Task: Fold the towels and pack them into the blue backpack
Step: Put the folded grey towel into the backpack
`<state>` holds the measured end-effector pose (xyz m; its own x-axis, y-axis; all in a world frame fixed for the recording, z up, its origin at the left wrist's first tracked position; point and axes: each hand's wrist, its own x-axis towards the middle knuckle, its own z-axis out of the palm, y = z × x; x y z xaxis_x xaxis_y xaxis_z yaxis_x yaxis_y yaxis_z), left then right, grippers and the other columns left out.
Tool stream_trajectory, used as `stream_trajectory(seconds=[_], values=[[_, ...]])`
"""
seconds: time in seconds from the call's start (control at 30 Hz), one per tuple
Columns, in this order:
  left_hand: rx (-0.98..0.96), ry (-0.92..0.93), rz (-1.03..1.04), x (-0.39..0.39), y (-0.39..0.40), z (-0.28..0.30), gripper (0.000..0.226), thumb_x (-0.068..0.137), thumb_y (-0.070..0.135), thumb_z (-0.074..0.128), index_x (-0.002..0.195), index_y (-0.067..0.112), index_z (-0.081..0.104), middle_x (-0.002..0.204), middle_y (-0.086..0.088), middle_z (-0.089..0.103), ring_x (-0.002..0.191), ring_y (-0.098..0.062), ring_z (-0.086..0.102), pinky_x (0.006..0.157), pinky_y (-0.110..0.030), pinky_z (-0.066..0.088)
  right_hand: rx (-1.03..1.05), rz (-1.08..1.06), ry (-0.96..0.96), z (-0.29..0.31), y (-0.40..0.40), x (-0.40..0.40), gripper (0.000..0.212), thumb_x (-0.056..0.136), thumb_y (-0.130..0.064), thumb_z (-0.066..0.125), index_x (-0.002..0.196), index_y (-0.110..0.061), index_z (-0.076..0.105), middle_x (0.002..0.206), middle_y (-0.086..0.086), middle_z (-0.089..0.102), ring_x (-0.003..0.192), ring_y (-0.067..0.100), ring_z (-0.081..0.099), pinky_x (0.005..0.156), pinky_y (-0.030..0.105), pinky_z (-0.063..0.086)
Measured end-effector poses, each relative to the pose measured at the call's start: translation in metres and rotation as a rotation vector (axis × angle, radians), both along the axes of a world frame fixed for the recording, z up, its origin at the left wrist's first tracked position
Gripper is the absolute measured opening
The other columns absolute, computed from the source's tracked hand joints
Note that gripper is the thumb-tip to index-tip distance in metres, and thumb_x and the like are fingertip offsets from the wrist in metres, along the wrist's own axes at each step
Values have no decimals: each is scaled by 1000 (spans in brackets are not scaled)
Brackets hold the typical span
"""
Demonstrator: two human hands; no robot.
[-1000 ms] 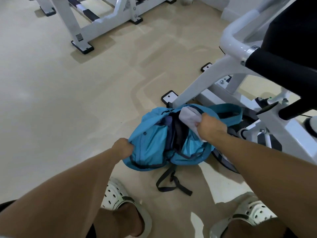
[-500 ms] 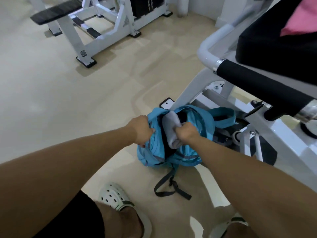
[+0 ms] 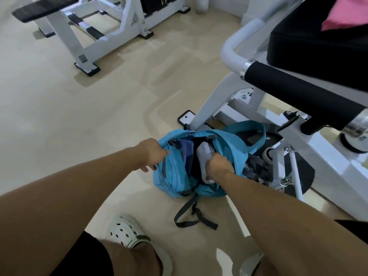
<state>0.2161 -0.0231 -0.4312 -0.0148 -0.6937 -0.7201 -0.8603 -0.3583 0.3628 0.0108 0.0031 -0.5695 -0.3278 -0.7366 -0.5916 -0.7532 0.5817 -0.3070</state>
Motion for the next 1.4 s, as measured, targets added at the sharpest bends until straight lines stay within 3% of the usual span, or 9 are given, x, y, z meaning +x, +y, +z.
stream_trajectory(seconds=[0.2,0.33,0.5,0.73,0.93,1.1,1.2,1.3,1.4], values=[[-110,42,-32,-5,-11,-1,38,102,30,49,102,-5,64,97,-19,74,88,-31,68,69,-34,47,-174,-87,-221,-8,-9,26,50,104,-25,42,151,-9,33,141,24,52,127,42,52,102,45,45],[-145,77,-43,-16,-12,2,30,104,29,49,93,4,60,89,-13,64,77,-24,55,70,-33,43,-36,-24,-239,-15,-6,27,61,99,-14,51,152,-2,23,147,25,43,135,40,45,109,44,42],[-125,121,-28,-22,-15,1,27,104,27,49,104,3,61,95,-12,60,84,-23,55,71,-34,42,34,44,-169,-23,0,19,45,97,-14,58,138,0,45,141,21,52,132,36,52,108,42,46],[-75,135,-78,-25,-13,-1,31,101,27,54,108,-2,63,98,-11,60,89,-23,55,73,-34,42,-21,58,-47,-13,2,19,40,97,-21,55,135,-10,52,138,14,54,126,34,56,101,44,50],[-65,14,-264,-36,-8,8,26,99,27,56,81,10,46,78,-6,43,67,-18,37,57,-28,30,-186,24,7,13,5,12,38,98,-30,55,134,-19,57,133,7,60,119,31,60,93,40,50],[-175,-225,-441,-37,-1,16,39,100,34,51,70,10,44,75,-4,48,72,-22,46,57,-28,36,-174,65,0,49,12,2,40,99,-24,54,138,-17,57,136,8,60,122,32,59,97,40,50],[-227,-244,-429,-36,4,28,31,95,30,59,74,10,48,77,-4,53,66,-19,49,58,-30,40,-201,118,-26,74,10,-2,31,98,-28,54,124,-15,64,123,11,67,110,31,64,86,35,53],[-296,-137,-351,-38,10,50,27,96,26,63,108,1,64,108,-12,66,98,-30,64,82,-38,52,-246,211,-28,103,9,-3,22,93,-14,51,110,-7,63,112,14,67,100,33,64,71,31,44],[-408,11,-233,-40,15,68,25,95,20,63,113,3,68,118,-13,67,113,-32,62,91,-37,51,-308,305,-11,138,12,-2,22,93,-7,49,109,-5,64,107,12,66,94,31,61,70,28,40]])
